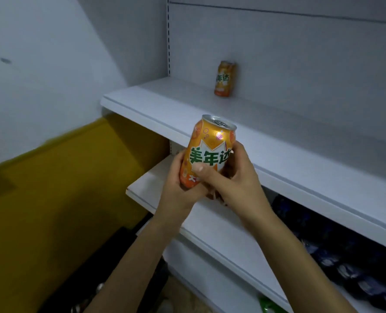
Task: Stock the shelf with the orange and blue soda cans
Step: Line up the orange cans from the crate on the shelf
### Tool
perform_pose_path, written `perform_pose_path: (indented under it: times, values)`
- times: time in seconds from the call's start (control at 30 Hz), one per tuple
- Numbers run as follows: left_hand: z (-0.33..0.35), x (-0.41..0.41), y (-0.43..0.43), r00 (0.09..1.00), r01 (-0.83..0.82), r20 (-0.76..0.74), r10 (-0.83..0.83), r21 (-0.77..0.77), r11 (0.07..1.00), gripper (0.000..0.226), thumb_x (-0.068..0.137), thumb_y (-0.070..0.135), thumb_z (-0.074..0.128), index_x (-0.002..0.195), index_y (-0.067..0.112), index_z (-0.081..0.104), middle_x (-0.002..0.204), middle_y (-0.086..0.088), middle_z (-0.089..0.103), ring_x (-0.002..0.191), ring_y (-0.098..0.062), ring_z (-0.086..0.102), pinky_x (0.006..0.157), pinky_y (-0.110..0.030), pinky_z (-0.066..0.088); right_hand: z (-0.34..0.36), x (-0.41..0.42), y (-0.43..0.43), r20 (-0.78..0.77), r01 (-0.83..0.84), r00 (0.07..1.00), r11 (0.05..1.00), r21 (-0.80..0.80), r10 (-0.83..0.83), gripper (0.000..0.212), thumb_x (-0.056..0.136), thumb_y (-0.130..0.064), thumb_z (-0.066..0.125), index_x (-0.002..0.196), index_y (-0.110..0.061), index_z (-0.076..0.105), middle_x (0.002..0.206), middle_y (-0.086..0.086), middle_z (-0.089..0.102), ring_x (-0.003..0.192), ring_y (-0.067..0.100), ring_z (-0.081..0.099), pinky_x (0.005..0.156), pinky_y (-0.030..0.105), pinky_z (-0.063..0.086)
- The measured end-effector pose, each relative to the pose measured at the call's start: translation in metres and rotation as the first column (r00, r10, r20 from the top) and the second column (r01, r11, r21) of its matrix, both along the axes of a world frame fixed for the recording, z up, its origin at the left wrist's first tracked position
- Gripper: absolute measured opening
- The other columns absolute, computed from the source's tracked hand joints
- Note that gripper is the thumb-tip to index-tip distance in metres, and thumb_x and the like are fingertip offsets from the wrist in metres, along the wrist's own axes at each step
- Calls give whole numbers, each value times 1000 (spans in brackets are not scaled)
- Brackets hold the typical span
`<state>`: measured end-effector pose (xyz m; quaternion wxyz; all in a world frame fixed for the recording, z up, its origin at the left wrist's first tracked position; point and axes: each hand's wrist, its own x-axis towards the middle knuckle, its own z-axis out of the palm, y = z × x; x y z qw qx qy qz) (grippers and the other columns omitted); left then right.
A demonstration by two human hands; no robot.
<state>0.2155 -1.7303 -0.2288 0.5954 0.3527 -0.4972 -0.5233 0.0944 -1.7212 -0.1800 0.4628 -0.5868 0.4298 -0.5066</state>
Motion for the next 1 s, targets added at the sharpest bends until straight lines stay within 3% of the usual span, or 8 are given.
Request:
perform_pose_path:
  times: [0.13,0.27,0.33,0.4,0.47,0.53,0.77,1.0]
  values:
    - [18,-5,-49,994,77,81,-69,-96,992,62,78,-9,68,127,22,46,108,8,68,104,-9,65,78,-21,53,17,-3,-38,-39,154,987,988,-26,-155,62,73,-16,79,124,-28,45,110,-11,64,97,1,64,76,17,55]
    - [34,11,-120,896,223,409,-172,-79,972,83,70,39,73,142,31,32,124,20,55,111,-2,57,89,-22,51,30,-7,-101,-46,306,951,952,0,-305,60,68,-4,81,113,-20,46,98,-7,64,82,2,67,62,16,53]
    - [34,28,-159,734,212,675,-80,-115,970,90,71,58,61,147,32,21,127,21,48,113,2,49,91,-15,42,31,-9,-139,-115,369,923,929,6,-366,63,66,-4,82,113,-19,43,96,-10,61,80,2,64,65,17,51]
    - [29,47,-196,466,233,876,121,-253,939,87,75,75,39,148,30,23,134,12,48,121,-6,45,95,-21,38,26,-14,-179,-172,444,884,896,15,-435,64,66,-6,83,113,-19,42,98,-10,59,88,5,61,77,24,50]
    - [25,61,-226,269,311,935,233,-313,897,95,72,86,14,145,29,33,139,8,48,125,-11,42,100,-28,35,20,-19,-217,-212,511,844,859,36,-493,65,66,-9,83,116,-17,42,104,-5,58,98,14,59,82,28,47]
    - [23,66,-245,202,383,943,263,-324,865,96,72,87,6,141,30,42,140,8,47,126,-11,41,104,-28,30,17,-22,-249,-231,558,815,828,61,-532,68,67,-12,84,120,-16,42,108,-3,57,101,15,57,83,28,46]
    - [16,64,-256,292,459,930,224,-341,820,73,79,70,18,134,34,48,132,20,47,121,-2,42,100,-19,28,12,-33,-340,-264,667,727,744,50,-634,74,69,-13,83,127,-10,36,125,7,54,114,24,54,98,39,46]
    - [7,64,-257,388,425,842,375,-524,738,41,82,57,44,102,31,69,98,19,65,87,-1,62,73,-20,50,-4,-39,-374,-303,755,599,649,-93,-741,87,64,-14,86,134,-9,35,132,11,52,118,25,55,96,37,48]
